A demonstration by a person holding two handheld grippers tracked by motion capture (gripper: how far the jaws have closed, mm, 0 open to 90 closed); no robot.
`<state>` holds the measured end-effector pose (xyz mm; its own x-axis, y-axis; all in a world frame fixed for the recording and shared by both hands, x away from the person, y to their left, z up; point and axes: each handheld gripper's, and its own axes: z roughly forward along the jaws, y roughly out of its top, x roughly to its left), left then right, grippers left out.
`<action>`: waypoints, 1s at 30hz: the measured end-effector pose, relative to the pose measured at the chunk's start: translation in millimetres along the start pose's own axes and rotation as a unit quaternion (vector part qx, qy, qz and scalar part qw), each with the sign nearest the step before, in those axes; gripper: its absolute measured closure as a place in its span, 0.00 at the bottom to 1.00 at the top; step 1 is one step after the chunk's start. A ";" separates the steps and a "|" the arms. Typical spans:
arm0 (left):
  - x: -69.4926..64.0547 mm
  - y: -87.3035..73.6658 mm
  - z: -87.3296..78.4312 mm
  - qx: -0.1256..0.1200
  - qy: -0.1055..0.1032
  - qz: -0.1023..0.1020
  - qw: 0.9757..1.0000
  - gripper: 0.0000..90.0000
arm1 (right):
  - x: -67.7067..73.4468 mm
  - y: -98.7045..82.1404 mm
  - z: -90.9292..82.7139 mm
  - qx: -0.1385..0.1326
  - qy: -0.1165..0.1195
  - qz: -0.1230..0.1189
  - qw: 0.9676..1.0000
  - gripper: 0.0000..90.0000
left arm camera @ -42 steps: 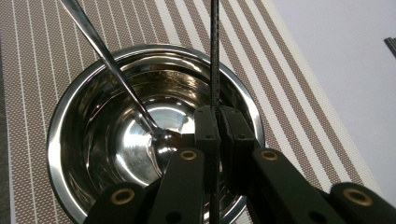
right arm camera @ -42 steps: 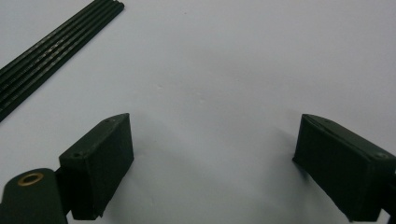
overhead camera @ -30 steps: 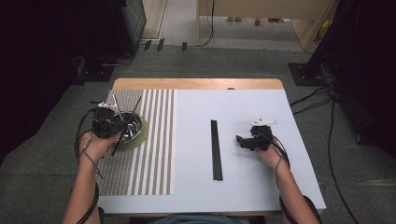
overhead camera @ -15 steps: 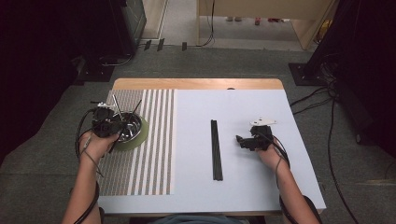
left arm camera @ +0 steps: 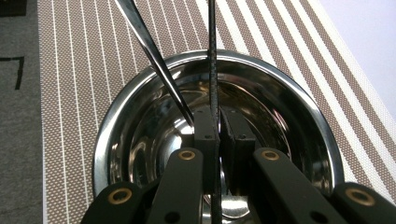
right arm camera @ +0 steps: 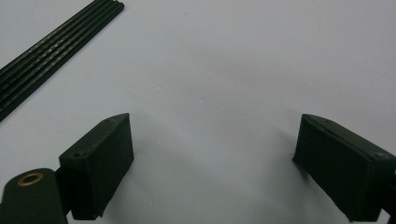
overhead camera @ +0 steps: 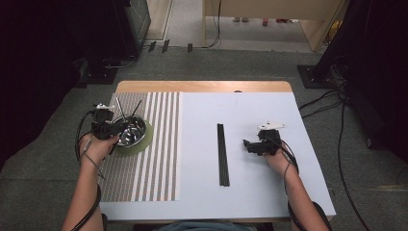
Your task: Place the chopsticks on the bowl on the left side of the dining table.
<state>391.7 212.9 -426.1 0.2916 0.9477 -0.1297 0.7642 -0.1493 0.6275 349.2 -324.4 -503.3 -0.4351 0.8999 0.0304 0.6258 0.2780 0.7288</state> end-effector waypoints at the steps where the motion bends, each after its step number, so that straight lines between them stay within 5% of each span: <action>1: 0.7 -0.1 0.3 -0.001 -0.003 0.000 1.000 0.96 | 0.0 0.0 0.0 0.000 0.000 0.000 1.000 0.12; 15: -3.8 3.0 -8.0 -0.014 -0.011 -0.006 1.000 0.74 | 0.0 0.0 0.0 0.000 0.000 0.000 1.000 0.12; 24: -15.5 10.5 -17.9 -0.019 -0.022 -0.018 0.999 0.52 | -0.1 0.0 -0.1 0.000 0.000 0.000 1.000 0.12; 30: -26.5 13.3 -19.2 -0.015 -0.027 -0.009 0.999 0.48 | -0.1 0.0 -0.1 0.001 0.000 0.000 1.000 0.12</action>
<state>383.1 191.2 -399.6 0.3087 0.9334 -0.1828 0.7526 -0.1222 0.6470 349.2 -324.5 -503.2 -0.4358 0.8995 0.0305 0.6263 0.2787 0.7281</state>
